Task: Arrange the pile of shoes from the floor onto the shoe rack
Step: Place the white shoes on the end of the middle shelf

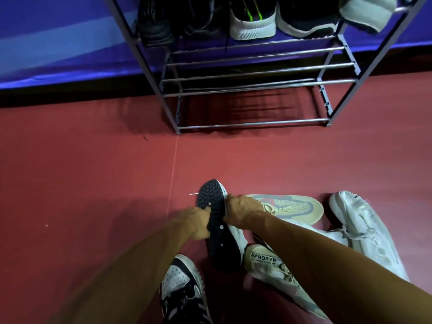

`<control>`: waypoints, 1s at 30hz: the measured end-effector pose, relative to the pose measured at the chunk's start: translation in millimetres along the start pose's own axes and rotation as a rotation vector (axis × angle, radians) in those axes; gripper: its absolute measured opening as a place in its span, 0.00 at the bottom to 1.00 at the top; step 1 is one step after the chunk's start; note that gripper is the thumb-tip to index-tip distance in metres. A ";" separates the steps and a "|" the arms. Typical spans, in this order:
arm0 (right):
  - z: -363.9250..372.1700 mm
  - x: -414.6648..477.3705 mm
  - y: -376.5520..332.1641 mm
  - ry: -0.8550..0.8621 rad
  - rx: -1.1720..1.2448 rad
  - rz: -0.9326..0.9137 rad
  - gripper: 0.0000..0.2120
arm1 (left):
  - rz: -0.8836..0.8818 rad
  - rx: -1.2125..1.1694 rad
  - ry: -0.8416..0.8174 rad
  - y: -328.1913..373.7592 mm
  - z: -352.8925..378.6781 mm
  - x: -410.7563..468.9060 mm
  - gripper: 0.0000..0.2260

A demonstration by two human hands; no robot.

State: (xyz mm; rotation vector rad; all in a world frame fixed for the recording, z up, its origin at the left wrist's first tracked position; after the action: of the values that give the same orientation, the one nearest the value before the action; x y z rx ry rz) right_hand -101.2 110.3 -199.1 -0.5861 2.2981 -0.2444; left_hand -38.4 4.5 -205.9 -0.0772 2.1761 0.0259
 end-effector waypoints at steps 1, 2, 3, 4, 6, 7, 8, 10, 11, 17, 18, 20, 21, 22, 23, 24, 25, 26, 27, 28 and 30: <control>0.5 1.0 -0.7 -0.007 -0.005 0.000 0.22 | -0.007 -0.033 0.004 0.7 3.1 0.3 0.27; 1.2 2.5 -1.2 -0.021 -0.008 0.001 0.21 | -0.019 -0.073 0.007 0.2 5.5 1.1 0.29; 2.3 3.9 -1.7 -0.042 -0.007 0.001 0.20 | -0.033 -0.128 0.007 -1.2 7.8 1.9 0.31; 2.8 5.0 -2.4 -0.063 -0.005 -0.002 0.19 | -0.047 -0.196 0.004 -3.1 10.1 3.5 0.32; 2.1 6.6 -2.9 -0.095 0.008 -0.011 0.18 | -0.072 -0.357 0.003 -6.2 12.1 5.4 0.32; 1.3 6.2 -2.1 -0.102 0.023 -0.012 0.18 | -0.082 -0.436 0.003 -7.3 12.3 5.9 0.31; 0.9 5.5 -0.6 -0.105 0.039 -0.009 0.19 | -0.088 -0.500 0.005 -7.4 11.8 6.1 0.31; 1.0 4.0 3.3 -0.101 0.070 0.003 0.18 | -0.092 -0.573 0.013 -6.6 8.5 6.4 0.28; 0.2 2.3 5.7 -0.092 0.094 0.014 0.18 | -0.094 -0.593 0.020 -5.8 5.4 5.1 0.25; -31.7 -14.0 29.1 0.028 0.403 0.088 0.23 | -0.073 -0.768 0.105 -0.1 -23.7 -8.5 0.16; -41.0 -18.5 32.0 0.060 0.449 0.078 0.22 | -0.070 -0.794 0.141 2.9 -32.9 -14.1 0.16; -59.6 -31.3 38.3 0.121 0.520 0.060 0.21 | -0.100 -0.834 0.203 9.7 -48.7 -24.1 0.21; -67.2 -38.7 42.7 0.141 0.547 0.060 0.20 | -0.114 -0.850 0.227 15.4 -55.8 -29.0 0.24; -74.8 -46.5 47.7 0.159 0.567 0.063 0.20 | -0.115 -0.863 0.253 22.8 -63.3 -33.1 0.27; -83.1 -54.2 53.3 0.179 0.587 0.068 0.21 | -0.105 -0.871 0.277 31.5 -71.8 -37.1 0.29; -92.1 -62.6 60.3 0.209 0.615 0.076 0.21 | -0.091 -0.874 0.300 40.8 -80.7 -42.3 0.32; -102.2 -71.6 68.4 0.246 0.650 0.085 0.21 | -0.079 -0.868 0.319 49.8 -90.3 -47.6 0.35; -113.8 -81.0 76.5 0.290 0.678 0.091 0.22 | -0.063 -0.856 0.339 58.1 -101.4 -53.1 0.37; -127.0 -90.2 83.6 0.336 0.690 0.088 0.22 | -0.042 -0.843 0.359 66.1 -113.3 -58.3 0.38; -141.0 -99.5 88.8 0.378 0.694 0.074 0.23 | -0.014 -0.832 0.379 74.5 -125.6 -63.5 0.39; -169.3 -118.6 98.0 0.453 0.724 0.042 0.23 | 0.062 -0.828 0.423 92.6 -152.7 -77.1 0.37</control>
State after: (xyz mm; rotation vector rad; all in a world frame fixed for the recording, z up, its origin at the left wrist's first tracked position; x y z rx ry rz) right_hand -180.1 253.5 -39.0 -0.1073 2.3968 -1.2262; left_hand -125.9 93.2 -56.5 -0.5218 2.4392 1.0234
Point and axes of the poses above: each hand's wrist, its own x-axis towards the middle knuckle, its own z-axis out of the palm, y = z × x, the point moved 10 cm from there along x, towards the middle knuckle, and after that the axes turned 5 degrees about -y, right-handed, at the moved point
